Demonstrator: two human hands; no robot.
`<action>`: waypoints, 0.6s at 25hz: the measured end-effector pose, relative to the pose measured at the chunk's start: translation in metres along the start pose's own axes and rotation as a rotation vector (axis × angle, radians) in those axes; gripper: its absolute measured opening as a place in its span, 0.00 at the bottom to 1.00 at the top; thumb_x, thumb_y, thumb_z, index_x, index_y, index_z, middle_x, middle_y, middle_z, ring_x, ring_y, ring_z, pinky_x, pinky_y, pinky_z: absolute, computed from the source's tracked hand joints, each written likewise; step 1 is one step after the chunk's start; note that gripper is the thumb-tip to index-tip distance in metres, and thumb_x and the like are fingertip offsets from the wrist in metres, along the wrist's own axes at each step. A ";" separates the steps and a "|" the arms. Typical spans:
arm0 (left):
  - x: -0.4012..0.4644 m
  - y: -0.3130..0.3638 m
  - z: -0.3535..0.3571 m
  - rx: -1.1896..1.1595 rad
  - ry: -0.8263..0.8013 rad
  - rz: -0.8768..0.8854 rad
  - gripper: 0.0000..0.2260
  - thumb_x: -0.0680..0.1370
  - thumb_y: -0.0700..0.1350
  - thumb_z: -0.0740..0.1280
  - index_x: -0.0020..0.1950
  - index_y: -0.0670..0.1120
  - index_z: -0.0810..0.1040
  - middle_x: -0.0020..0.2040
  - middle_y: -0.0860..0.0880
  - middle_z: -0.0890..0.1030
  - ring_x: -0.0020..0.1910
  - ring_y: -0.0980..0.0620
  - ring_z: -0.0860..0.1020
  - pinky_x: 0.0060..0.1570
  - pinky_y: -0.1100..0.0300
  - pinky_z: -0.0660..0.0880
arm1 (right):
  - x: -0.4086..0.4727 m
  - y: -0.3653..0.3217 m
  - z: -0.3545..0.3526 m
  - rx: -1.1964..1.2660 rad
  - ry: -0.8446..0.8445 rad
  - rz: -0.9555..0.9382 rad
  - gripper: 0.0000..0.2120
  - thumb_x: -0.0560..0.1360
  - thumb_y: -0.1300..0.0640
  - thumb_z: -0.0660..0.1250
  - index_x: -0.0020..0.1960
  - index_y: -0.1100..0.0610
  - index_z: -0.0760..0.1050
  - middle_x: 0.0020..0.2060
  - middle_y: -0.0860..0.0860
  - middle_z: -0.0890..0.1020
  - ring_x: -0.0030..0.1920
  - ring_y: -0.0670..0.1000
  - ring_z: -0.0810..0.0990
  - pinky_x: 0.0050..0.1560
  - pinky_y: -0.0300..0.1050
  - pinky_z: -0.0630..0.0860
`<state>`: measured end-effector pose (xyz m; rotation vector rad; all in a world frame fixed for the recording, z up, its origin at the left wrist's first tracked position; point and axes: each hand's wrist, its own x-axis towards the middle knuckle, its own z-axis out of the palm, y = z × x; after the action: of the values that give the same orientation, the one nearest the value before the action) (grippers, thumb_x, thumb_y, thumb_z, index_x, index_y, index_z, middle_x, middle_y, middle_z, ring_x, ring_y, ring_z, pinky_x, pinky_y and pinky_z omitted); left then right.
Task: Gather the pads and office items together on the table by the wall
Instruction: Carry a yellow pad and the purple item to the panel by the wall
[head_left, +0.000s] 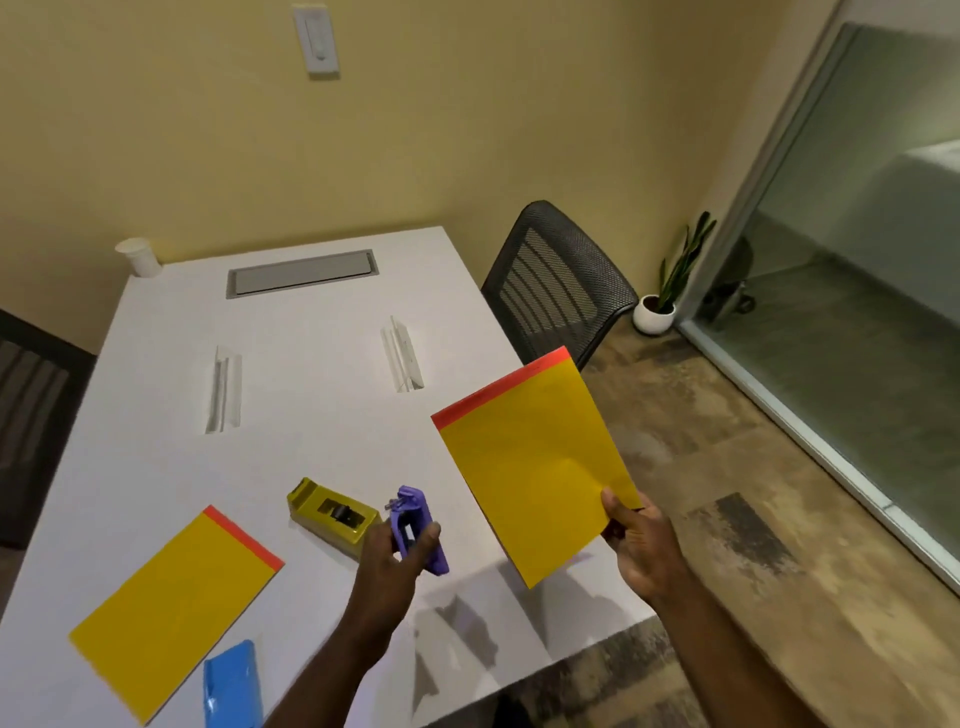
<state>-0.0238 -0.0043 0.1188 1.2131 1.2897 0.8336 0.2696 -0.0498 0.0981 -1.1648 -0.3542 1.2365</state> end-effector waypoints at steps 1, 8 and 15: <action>0.000 0.007 0.000 -0.030 -0.030 0.004 0.12 0.75 0.55 0.68 0.50 0.49 0.73 0.46 0.46 0.75 0.44 0.49 0.74 0.42 0.58 0.73 | -0.011 -0.001 -0.001 0.010 0.016 -0.014 0.27 0.60 0.52 0.73 0.59 0.56 0.76 0.49 0.53 0.86 0.50 0.54 0.85 0.43 0.45 0.82; -0.006 0.045 0.027 -0.302 -0.423 0.045 0.36 0.57 0.70 0.73 0.60 0.57 0.73 0.60 0.57 0.77 0.60 0.56 0.74 0.60 0.55 0.68 | -0.073 -0.004 -0.018 0.057 0.163 -0.106 0.31 0.58 0.51 0.76 0.60 0.59 0.76 0.48 0.55 0.86 0.49 0.56 0.85 0.42 0.47 0.82; -0.014 0.082 0.101 -0.142 -0.589 0.208 0.36 0.64 0.69 0.71 0.67 0.53 0.72 0.69 0.48 0.72 0.67 0.46 0.72 0.67 0.44 0.68 | -0.114 -0.028 -0.051 0.128 0.313 -0.245 0.34 0.54 0.50 0.80 0.58 0.57 0.77 0.46 0.55 0.86 0.46 0.55 0.86 0.39 0.46 0.82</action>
<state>0.0864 -0.0182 0.1878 1.3592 0.6267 0.6304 0.2823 -0.1702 0.1397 -1.1456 -0.1741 0.8359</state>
